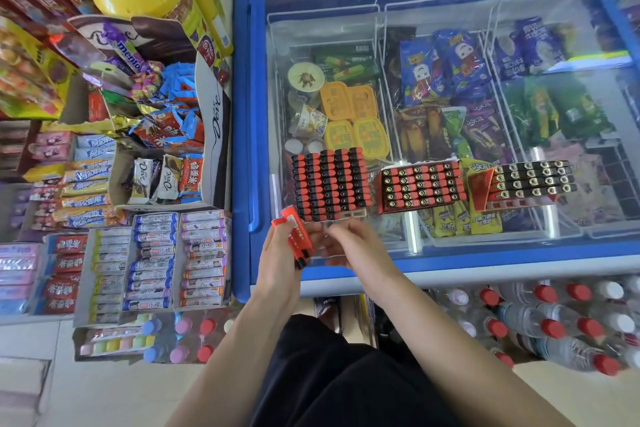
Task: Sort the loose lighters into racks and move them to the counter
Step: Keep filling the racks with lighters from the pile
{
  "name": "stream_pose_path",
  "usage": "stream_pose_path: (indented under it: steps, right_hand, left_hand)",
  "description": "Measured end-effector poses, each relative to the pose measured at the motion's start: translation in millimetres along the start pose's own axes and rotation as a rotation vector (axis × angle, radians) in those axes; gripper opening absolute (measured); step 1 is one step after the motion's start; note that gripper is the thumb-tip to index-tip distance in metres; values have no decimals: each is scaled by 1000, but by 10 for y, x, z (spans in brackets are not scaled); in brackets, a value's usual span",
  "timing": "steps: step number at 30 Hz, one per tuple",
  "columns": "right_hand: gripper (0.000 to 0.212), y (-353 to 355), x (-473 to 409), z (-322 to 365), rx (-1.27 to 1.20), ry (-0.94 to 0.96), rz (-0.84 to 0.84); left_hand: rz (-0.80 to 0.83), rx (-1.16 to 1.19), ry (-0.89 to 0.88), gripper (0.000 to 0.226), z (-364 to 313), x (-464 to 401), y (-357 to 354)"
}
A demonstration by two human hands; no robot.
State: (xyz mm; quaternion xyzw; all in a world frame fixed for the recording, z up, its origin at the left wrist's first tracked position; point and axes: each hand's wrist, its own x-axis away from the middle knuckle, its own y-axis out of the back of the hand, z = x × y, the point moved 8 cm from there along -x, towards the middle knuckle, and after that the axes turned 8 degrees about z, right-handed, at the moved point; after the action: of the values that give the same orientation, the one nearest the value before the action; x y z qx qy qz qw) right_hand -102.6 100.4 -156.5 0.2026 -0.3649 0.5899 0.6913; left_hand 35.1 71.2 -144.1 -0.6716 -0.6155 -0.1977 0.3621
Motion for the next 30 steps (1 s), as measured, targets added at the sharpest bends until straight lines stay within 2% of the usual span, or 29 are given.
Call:
stream_pose_path:
  steps: [3, 5, 11, 15, 18, 22, 28, 30]
  right_hand:
    - [8, -115, 126, -7, -35, 7, 116]
    - [16, -140, 177, 4, -50, 32, 115]
    - [7, 19, 278, 114, -60, 145, 23]
    - [21, 358, 325, 107, -25, 118, -41]
    - [26, 577, 261, 53, -9, 54, -84]
    - [22, 686, 126, 105, 52, 68, -199]
    - [12, 479, -25, 170, 179, 151, -235]
    - [7, 428, -43, 149, 131, 166, -240]
  left_hand:
    - [23, 4, -18, 38, -19, 42, -48]
    - [37, -16, -21, 37, -29, 58, -89]
    - [43, -198, 21, 45, -35, 88, -136]
    - [-16, -287, 30, 29, -7, 32, -33]
    - [9, -310, 47, 31, 17, 0, -24]
    - [22, -357, 101, 36, 73, -1, -43]
    - [8, -417, 137, 43, 84, -1, -42]
    - [0, -408, 137, 42, 80, -4, -33]
